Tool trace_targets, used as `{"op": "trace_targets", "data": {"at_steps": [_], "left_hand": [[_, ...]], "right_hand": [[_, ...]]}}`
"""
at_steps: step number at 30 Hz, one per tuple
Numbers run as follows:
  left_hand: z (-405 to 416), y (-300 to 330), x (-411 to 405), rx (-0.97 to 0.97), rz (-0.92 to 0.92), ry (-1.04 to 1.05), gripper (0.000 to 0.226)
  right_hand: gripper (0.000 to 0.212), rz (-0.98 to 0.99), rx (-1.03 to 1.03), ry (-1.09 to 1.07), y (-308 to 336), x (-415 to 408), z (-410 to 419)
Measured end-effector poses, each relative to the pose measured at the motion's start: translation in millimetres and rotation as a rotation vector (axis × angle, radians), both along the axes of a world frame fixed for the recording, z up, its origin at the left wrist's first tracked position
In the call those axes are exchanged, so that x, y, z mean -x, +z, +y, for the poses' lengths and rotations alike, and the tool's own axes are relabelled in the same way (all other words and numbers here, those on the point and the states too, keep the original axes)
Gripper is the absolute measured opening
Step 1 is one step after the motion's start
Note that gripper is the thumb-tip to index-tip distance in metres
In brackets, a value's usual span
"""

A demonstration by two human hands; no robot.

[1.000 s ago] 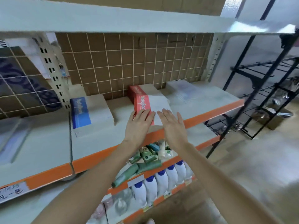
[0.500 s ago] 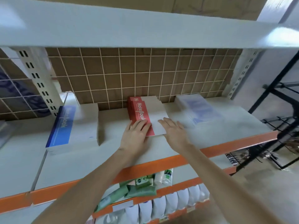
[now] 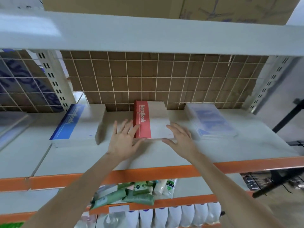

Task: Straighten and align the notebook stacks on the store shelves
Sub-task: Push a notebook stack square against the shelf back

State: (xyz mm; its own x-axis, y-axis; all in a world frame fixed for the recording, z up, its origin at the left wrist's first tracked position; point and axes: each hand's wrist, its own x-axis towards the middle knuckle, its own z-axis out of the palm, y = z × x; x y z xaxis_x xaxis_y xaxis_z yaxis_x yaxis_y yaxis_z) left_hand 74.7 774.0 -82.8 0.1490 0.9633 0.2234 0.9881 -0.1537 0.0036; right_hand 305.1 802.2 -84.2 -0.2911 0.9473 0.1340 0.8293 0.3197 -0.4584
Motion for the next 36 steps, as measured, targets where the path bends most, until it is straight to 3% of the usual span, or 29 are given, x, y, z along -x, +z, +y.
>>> {"op": "trace_targets", "data": {"at_steps": [4,11,18,36], "left_hand": [[-1,-1,-6,0.016,-0.012,0.068,0.059],[-3,-6,-7,-0.104,-0.243,0.033,0.042],[-1,-17,-6,-0.188,-0.518,0.032,0.035],[-3,-22,-8,-0.397,-0.328,0.044,0.029]], "right_hand": [[0.056,0.062,-0.039,-0.013,-6,-1,6],[0.046,0.28,-0.166,-0.088,-15,4,9],[0.04,0.452,-0.156,-0.098,-21,9,7],[0.034,0.371,-0.157,-0.114,-18,9,3]]}}
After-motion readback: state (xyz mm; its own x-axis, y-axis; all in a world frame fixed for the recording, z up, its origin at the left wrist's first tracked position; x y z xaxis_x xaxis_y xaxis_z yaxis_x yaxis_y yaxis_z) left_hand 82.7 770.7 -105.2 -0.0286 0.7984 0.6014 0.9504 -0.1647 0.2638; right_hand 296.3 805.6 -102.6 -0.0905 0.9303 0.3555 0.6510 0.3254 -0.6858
